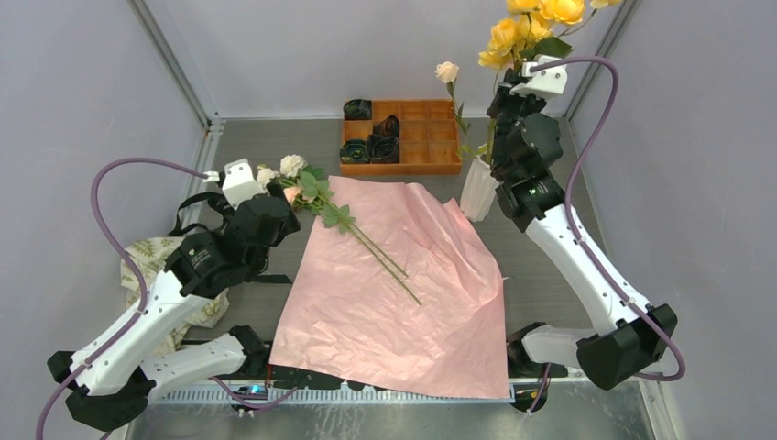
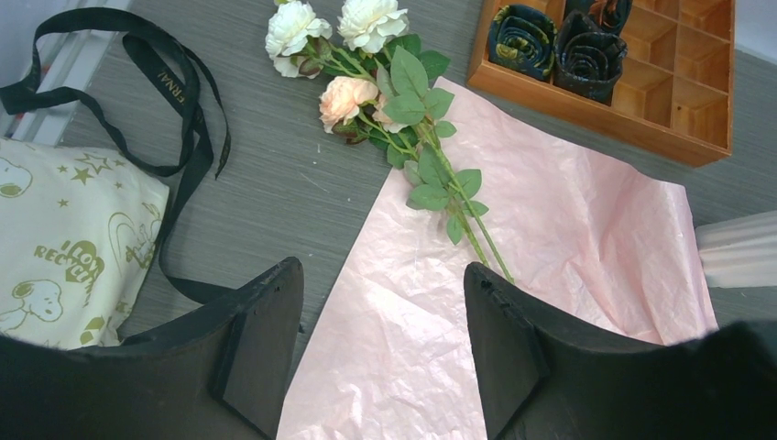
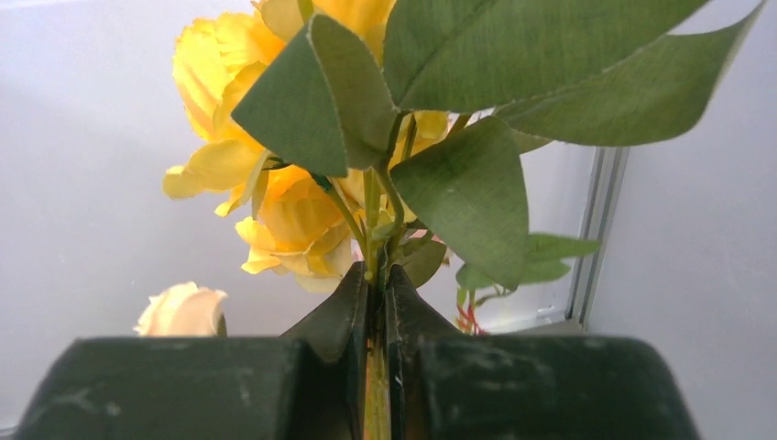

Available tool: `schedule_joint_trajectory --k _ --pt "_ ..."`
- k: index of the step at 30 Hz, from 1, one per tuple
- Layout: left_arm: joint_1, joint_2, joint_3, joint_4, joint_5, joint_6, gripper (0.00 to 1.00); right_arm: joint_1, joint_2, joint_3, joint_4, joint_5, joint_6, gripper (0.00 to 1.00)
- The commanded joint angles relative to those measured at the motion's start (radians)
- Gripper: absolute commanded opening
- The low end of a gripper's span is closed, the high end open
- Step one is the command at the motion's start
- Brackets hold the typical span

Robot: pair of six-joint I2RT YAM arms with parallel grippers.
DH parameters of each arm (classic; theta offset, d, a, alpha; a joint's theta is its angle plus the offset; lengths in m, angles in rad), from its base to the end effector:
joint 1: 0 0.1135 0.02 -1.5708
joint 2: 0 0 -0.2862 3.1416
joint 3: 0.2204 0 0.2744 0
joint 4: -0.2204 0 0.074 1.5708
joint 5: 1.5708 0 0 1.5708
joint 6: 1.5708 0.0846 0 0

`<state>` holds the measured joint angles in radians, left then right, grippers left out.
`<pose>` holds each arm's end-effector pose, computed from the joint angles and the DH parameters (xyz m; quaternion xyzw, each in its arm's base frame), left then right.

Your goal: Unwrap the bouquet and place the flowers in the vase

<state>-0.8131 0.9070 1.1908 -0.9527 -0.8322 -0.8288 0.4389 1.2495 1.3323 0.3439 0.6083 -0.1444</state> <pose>0.1737 -0.0926 0.3903 -0.1826 0.8218 -0.0438 0.5379 0.3121 0.0931 0.5263 0.0927 0.5671 -0.0427 0.8173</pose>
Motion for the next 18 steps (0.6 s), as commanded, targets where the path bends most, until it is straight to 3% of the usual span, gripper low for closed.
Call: schedule_joint_trajectory --k 1,11,18 --pt "0.001 0.005 0.007 0.051 0.001 0.002 0.65 -0.023 -0.060 -0.068 0.056 0.006 0.101 0.01" --pt "0.002 0.013 0.000 0.064 0.014 0.002 0.65 -0.057 -0.101 -0.193 0.002 0.001 0.210 0.02" --pt "0.001 0.017 -0.005 0.068 0.019 0.002 0.65 -0.062 -0.111 -0.253 -0.053 -0.011 0.265 0.14"
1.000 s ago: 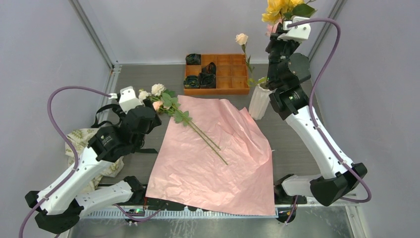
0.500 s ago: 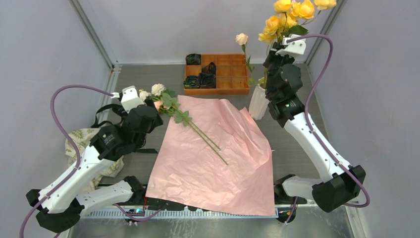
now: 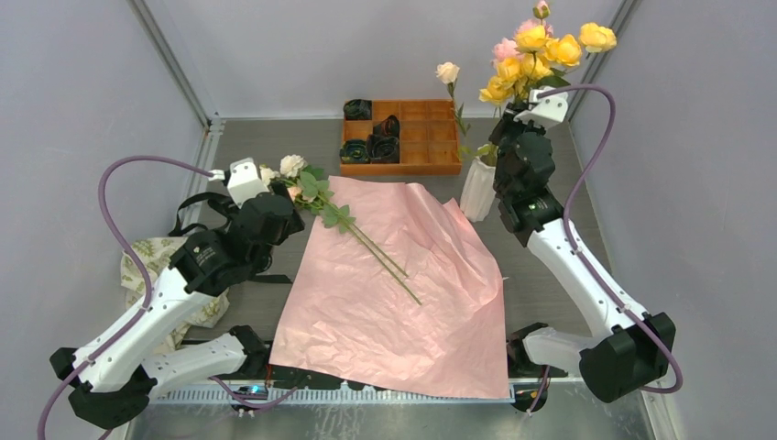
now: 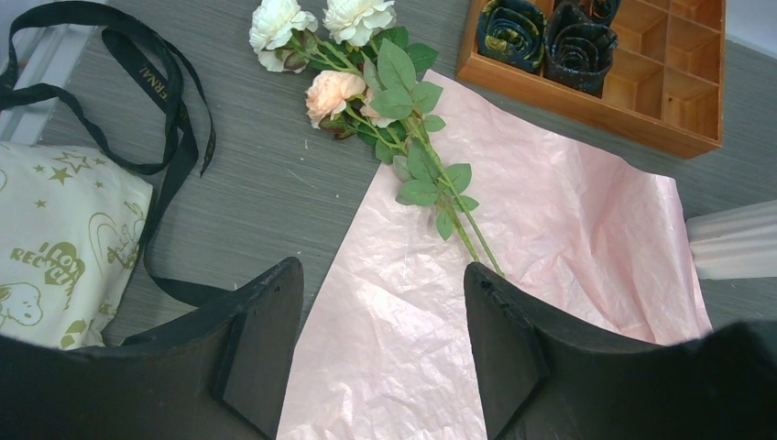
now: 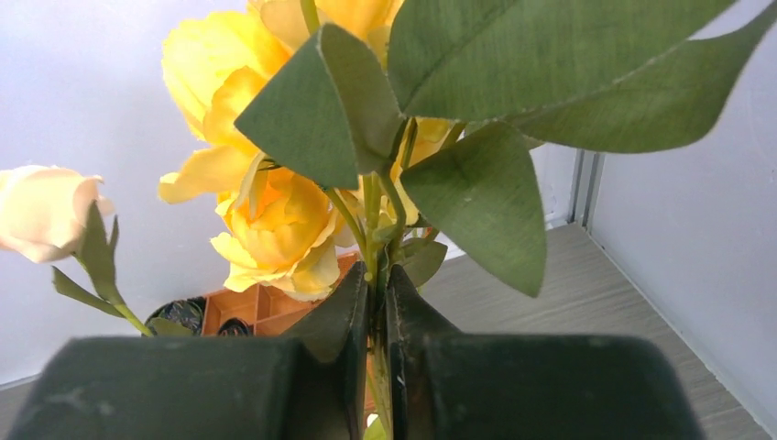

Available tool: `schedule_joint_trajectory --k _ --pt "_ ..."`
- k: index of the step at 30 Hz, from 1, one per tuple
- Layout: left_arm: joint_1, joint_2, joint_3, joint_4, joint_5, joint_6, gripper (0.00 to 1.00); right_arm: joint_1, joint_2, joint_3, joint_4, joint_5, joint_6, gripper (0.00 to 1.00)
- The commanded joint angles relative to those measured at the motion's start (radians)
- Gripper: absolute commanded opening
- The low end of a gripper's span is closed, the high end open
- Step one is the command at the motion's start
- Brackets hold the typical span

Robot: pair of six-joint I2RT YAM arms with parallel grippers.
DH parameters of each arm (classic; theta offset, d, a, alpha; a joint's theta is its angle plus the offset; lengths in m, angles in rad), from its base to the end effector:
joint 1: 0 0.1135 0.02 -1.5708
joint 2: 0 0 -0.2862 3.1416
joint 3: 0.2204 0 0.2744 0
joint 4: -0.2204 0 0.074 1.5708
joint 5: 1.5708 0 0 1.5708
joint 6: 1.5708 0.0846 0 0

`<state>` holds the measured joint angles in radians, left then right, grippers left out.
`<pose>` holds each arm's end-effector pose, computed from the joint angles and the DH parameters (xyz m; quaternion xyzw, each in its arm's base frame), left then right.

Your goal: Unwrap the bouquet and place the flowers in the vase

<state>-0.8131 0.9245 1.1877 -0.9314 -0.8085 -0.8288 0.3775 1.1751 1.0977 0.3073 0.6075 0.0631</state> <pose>0.1781 -0.0993 0.3875 -0.1780 0.8260 -0.0522 0.5323 0.3162 0.0734 0.4494 0.1387 0.6223 -0.0180 0.7702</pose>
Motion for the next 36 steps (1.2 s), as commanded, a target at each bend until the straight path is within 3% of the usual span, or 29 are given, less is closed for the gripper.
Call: schedule_joint_trajectory --k 1,9,14,24,36 --pt "0.002 0.000 -0.002 0.047 -0.004 0.002 0.65 -0.001 -0.037 -0.021 -0.032 -0.015 0.063 0.17" --pt "0.002 0.006 -0.008 0.058 0.003 0.002 0.65 0.000 -0.080 -0.050 -0.119 -0.032 0.107 0.58" --pt "0.002 0.022 -0.006 0.071 0.017 0.002 0.65 -0.001 -0.122 -0.052 -0.170 -0.065 0.136 0.69" --pt "0.001 0.038 0.000 0.078 0.031 0.003 0.65 -0.002 -0.194 -0.026 -0.248 -0.134 0.189 0.71" --pt "0.001 0.052 -0.002 0.085 0.047 0.001 0.65 -0.001 -0.406 0.032 -0.297 -0.241 0.246 0.72"
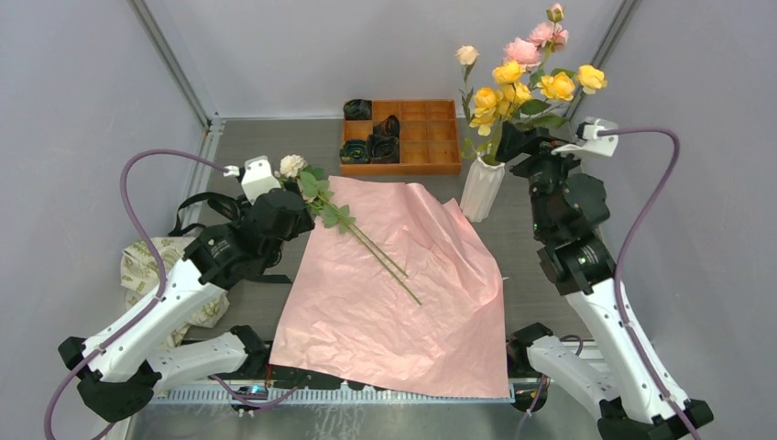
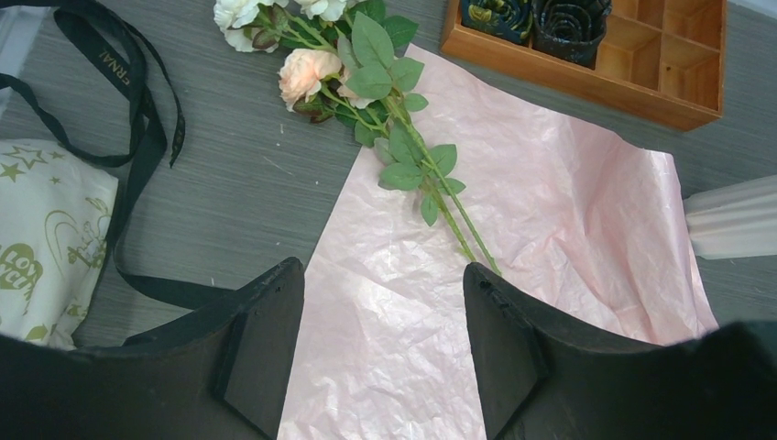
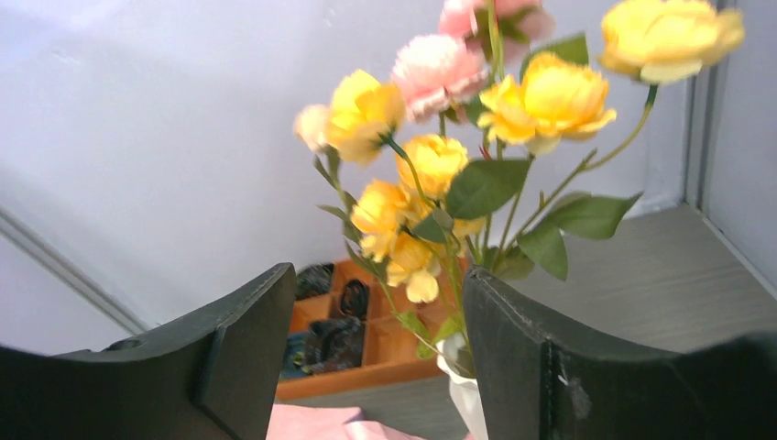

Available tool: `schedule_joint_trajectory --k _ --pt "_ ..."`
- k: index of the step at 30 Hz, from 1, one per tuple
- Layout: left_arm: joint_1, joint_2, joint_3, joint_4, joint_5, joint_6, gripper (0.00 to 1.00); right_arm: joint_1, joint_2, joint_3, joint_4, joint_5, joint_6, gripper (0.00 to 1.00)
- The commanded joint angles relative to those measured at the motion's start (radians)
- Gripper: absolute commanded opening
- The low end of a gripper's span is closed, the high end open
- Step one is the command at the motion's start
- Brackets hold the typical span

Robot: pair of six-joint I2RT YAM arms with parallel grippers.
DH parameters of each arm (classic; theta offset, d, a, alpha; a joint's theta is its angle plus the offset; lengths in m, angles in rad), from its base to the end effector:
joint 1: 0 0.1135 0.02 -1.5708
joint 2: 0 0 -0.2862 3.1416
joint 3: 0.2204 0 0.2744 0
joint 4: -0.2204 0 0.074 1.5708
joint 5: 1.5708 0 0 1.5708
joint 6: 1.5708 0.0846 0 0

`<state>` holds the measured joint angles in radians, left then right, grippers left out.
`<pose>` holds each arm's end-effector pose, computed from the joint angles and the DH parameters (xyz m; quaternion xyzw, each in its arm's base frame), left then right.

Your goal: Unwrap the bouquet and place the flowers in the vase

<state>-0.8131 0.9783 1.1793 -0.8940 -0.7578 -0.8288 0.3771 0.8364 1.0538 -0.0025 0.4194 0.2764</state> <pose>0.1898 -0.1161 0.3766 -0.1638 0.8398 -0.0607 0.5141 0.2214 0.0506 0.4745 0.1311 0.6208 0.1209 0.7634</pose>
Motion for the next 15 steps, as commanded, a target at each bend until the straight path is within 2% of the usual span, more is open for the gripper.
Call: schedule_joint_trajectory --k 1,8,12,15 --pt "0.002 -0.004 0.006 0.047 -0.004 0.001 0.65 -0.001 -0.082 0.086 0.009 -0.069 0.039 0.72" --pt "0.002 -0.014 0.082 0.013 -0.084 0.043 0.65 -0.001 -0.024 0.231 -0.097 -0.238 0.097 0.72" --pt "0.002 -0.042 0.162 0.004 -0.154 0.090 0.65 0.003 0.100 0.358 -0.163 -0.380 0.152 0.69" --pt "0.002 -0.081 0.176 0.024 -0.175 0.100 0.65 0.062 0.200 0.439 -0.193 -0.474 0.171 0.67"
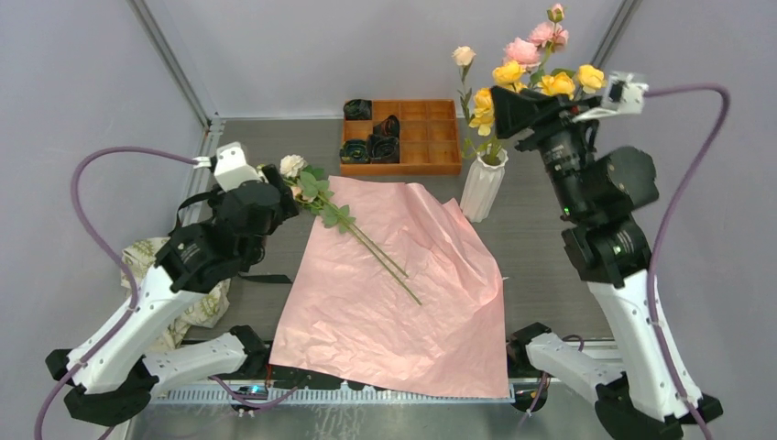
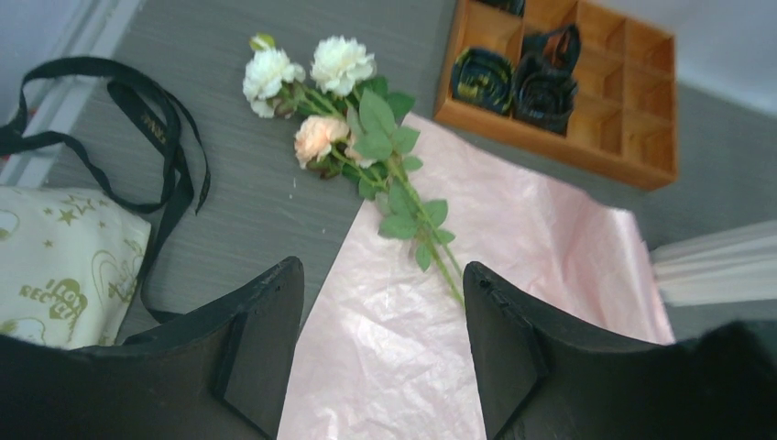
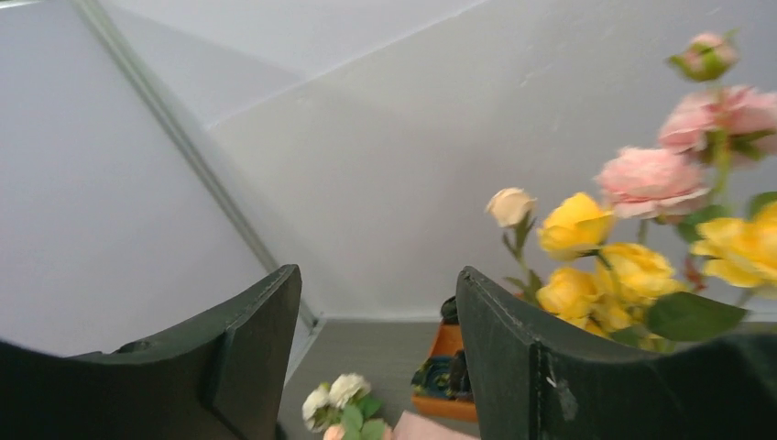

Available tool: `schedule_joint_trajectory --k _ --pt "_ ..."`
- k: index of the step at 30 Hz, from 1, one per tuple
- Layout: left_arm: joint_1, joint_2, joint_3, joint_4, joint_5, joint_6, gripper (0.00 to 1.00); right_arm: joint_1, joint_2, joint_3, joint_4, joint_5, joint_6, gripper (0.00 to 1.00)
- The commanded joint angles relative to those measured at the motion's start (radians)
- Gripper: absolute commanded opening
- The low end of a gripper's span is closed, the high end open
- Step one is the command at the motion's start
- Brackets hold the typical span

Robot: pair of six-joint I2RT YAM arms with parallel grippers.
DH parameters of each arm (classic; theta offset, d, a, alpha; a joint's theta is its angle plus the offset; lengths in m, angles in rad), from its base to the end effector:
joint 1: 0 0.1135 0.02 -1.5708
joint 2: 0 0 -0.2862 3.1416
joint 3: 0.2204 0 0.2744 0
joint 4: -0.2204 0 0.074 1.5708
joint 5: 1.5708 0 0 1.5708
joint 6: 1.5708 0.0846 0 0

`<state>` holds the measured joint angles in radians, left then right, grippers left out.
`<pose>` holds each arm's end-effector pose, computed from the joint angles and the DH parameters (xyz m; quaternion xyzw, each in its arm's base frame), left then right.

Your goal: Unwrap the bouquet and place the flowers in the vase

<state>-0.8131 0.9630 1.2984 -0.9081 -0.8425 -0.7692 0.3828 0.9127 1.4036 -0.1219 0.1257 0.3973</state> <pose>0.1827 -0.1013 0.4226 -0.1781 0.8054 -0.0582 0.5624 0.1896 0.0649 0.5760 0.0559 0.5639 0.2802 0.7749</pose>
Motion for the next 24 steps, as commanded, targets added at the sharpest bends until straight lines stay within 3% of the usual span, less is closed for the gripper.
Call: schedule_joint_trajectory --k 1,5,8,15,21,24 --pt "0.002 -0.078 0.053 0.043 -0.097 0.040 0.65 0.104 0.161 0.120 -0.100 -0.166 0.017 0.67" --pt "0.001 -0.122 0.034 0.027 -0.137 0.026 0.65 0.406 0.307 0.253 -0.230 0.042 -0.171 0.68" --pt "0.002 -0.143 0.029 -0.013 -0.167 0.004 0.66 0.497 0.419 0.311 -0.289 0.067 -0.181 0.69" --pt "0.001 -0.226 0.025 -0.076 -0.256 -0.036 0.66 0.521 0.620 0.355 -0.397 0.059 -0.123 0.67" --pt "0.002 -0.266 -0.005 -0.083 -0.257 -0.046 0.67 0.520 0.837 0.407 -0.452 0.031 -0.107 0.44" --pt "0.002 -0.262 -0.011 -0.099 -0.246 -0.055 0.67 0.521 0.980 0.472 -0.486 0.011 -0.108 0.39"
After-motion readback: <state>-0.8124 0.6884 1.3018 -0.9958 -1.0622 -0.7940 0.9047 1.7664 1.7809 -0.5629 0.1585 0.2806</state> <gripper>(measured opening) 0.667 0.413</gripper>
